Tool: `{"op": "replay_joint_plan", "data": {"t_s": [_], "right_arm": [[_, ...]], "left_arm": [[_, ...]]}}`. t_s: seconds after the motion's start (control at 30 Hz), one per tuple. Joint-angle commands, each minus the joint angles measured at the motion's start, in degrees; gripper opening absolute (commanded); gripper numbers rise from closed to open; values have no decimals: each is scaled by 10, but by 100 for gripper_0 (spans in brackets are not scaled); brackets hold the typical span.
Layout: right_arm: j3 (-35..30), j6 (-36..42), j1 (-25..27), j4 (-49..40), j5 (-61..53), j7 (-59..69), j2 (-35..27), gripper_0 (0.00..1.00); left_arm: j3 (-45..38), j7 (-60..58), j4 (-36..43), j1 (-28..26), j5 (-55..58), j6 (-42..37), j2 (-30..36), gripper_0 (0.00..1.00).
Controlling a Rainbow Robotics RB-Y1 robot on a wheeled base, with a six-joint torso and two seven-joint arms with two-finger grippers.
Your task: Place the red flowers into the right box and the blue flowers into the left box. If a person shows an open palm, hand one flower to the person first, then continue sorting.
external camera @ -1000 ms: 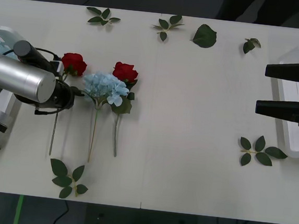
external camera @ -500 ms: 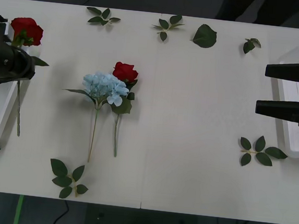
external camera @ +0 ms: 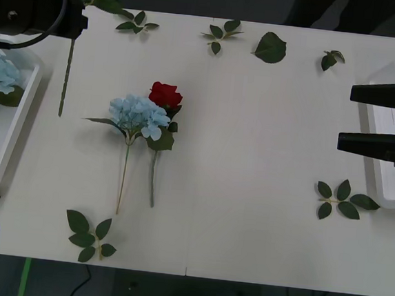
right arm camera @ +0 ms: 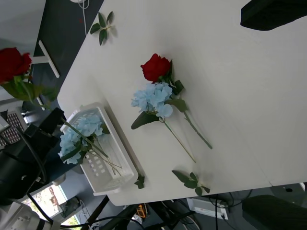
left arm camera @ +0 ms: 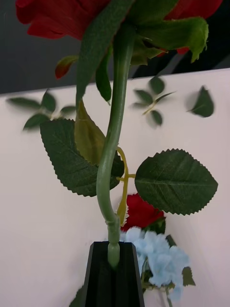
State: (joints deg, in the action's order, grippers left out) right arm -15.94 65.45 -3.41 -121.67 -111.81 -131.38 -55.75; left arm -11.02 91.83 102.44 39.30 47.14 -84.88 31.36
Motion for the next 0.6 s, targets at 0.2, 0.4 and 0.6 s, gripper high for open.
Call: {"op": "replay_joint_plan", "data": {"t_s": [0.2,0.4,0.6], "right_arm": [[-8,-5,5,-15,-6,-16,-22,100],[-8,-5,5,-15,-6,-16,-22,100],[-8,-5,5,-15,-6,-16,-22,100]], "left_arm": [[-9,136,18,75,149,78,-40,0],[14,191,16,75,219,134,-85,0],[75,205,-15,75,274,236,-119,0]]}}
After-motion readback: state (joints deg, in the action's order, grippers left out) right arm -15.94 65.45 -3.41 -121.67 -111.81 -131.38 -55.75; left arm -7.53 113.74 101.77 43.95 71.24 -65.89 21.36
